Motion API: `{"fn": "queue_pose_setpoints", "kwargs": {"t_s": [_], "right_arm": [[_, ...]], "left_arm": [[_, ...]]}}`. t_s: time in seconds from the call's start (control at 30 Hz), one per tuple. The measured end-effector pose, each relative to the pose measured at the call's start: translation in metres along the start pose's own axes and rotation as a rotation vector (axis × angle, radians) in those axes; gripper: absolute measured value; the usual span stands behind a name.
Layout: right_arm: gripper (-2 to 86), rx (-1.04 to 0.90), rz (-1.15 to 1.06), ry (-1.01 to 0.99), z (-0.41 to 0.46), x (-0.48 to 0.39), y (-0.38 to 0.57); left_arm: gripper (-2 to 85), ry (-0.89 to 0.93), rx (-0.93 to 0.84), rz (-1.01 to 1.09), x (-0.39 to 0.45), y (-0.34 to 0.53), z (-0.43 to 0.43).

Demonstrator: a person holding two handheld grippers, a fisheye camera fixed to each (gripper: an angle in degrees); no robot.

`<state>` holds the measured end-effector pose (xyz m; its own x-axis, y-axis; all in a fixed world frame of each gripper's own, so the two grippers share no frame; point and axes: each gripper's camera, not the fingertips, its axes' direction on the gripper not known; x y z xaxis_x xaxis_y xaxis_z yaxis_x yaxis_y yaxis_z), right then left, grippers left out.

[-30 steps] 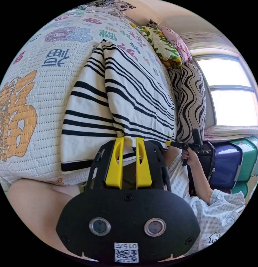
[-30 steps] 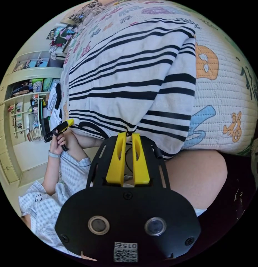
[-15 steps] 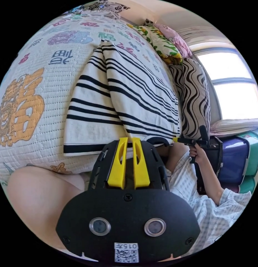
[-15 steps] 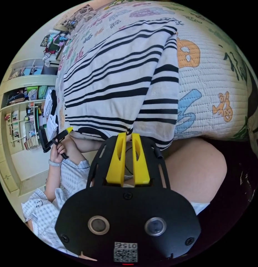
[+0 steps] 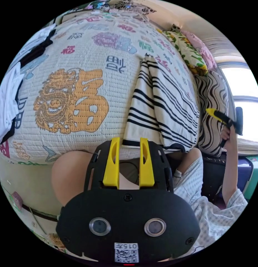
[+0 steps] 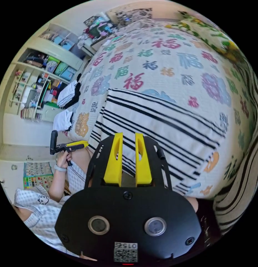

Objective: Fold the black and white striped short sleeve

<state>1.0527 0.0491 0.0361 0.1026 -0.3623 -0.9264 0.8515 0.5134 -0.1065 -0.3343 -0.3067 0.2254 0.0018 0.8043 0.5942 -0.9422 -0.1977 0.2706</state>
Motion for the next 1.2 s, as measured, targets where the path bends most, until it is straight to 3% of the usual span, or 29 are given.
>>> {"fn": "queue_pose_setpoints", "kwargs": {"t_s": [0.2, 0.33, 0.63, 0.77, 0.93, 1.2], "right_arm": [[10.0, -0.117, -0.194, 0.176, 0.082, -0.103, -0.118], [10.6, -0.214, -0.258, 0.289, 0.138, -0.152, -0.183], [5.0, -0.517, -0.329, 0.549, 0.231, -0.197, -0.24], [0.7, -0.51, -0.323, 0.547, 0.228, -0.208, -0.248], [-0.6, -0.431, -0.364, 0.58, 0.205, -0.232, -0.251], [-0.6, -0.269, -0.453, 0.329, 0.159, -0.291, -0.255]], "left_arm": [[11.1, -0.042, -0.072, 0.036, 0.011, -0.018, 0.007], [8.6, 0.037, -0.08, 0.079, 0.018, -0.02, 0.006], [2.6, 0.145, -0.133, -0.003, 0.002, -0.038, 0.012], [0.1, 0.198, -0.081, 0.001, 0.004, -0.035, 0.002], [-0.6, 0.272, 0.126, -0.025, 0.001, -0.011, -0.039], [-0.8, 0.194, 0.368, -0.068, -0.014, 0.04, -0.13]]}}
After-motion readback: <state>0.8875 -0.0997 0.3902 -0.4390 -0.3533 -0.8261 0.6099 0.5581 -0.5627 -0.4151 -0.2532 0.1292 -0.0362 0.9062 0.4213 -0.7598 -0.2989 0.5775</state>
